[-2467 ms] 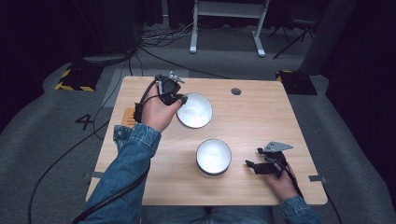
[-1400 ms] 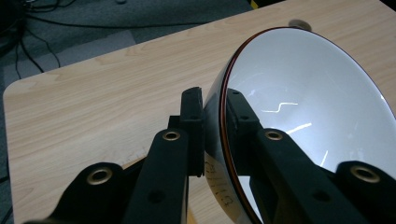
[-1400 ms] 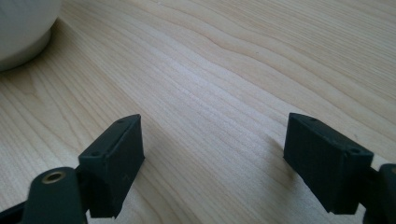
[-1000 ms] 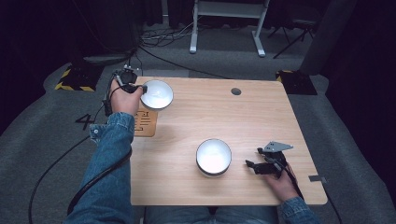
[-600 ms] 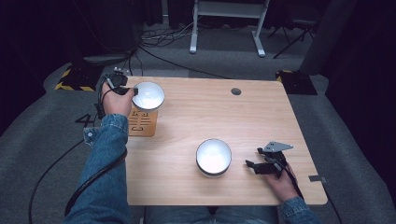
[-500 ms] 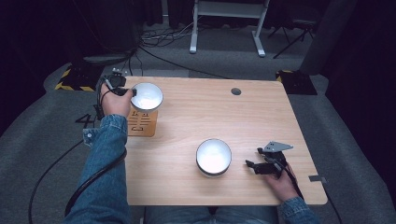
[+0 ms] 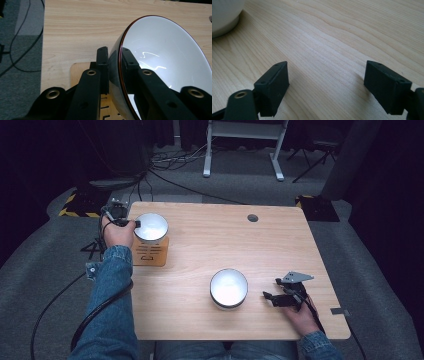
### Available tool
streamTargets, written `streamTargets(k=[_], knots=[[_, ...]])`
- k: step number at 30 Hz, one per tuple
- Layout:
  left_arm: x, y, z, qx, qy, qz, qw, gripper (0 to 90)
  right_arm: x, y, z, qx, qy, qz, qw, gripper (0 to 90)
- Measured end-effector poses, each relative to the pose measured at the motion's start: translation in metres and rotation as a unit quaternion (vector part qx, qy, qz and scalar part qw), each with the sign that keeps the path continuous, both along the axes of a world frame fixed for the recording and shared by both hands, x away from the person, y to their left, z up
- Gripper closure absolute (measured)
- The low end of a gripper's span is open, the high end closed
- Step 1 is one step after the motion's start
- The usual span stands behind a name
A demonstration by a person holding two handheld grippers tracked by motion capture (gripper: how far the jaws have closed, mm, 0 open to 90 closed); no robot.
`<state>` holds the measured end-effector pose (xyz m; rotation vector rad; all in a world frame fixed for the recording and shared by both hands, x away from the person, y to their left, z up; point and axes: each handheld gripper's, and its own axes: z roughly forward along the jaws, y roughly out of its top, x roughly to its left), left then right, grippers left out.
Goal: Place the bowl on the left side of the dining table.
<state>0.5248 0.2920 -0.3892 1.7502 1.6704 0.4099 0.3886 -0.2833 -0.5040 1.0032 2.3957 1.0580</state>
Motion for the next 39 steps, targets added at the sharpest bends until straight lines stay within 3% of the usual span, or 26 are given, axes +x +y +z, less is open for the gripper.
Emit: streamTargets(k=[14,22,26,29,36,37,39], knots=[[0.0,0.009,-0.022,0.004,0.02,0.013,0.9997,79.5,0.0,0.0,0.0,0.0,-0.001,0.0,1.0,20.0],[0.0,0.012,-0.039,-0.029,0.029,0.02,0.999,79.4,0.0,0.0,0.0,0.0,0.0,0.0,1.0,19.9],[0.0,0.015,-0.042,-0.02,0.036,0.013,0.9991,79.3,0.0,0.0,0.0,0.0,0.0,-0.001,1.0,19.9],[0.0,0.015,-0.045,-0.038,0.035,0.024,0.9984,79.3,0.0,0.0,0.0,0.0,-0.001,-0.001,1.0,20.0],[0.001,0.017,-0.05,-0.031,0.041,0.022,0.9984,78.8,0.0,0.0,0.0,0.0,0.0,0.0,1.0,19.9],[0.001,0.019,-0.051,-0.02,0.048,0.016,0.9985,78.7,0.0,0.0,0.0,0.0,0.0,0.0,1.0,19.9],[0.001,0.019,-0.053,-0.024,0.045,0.025,0.9984,79.0,0.0,0.0,0.0,-0.004,-0.002,0.001,1.0,19.9]])
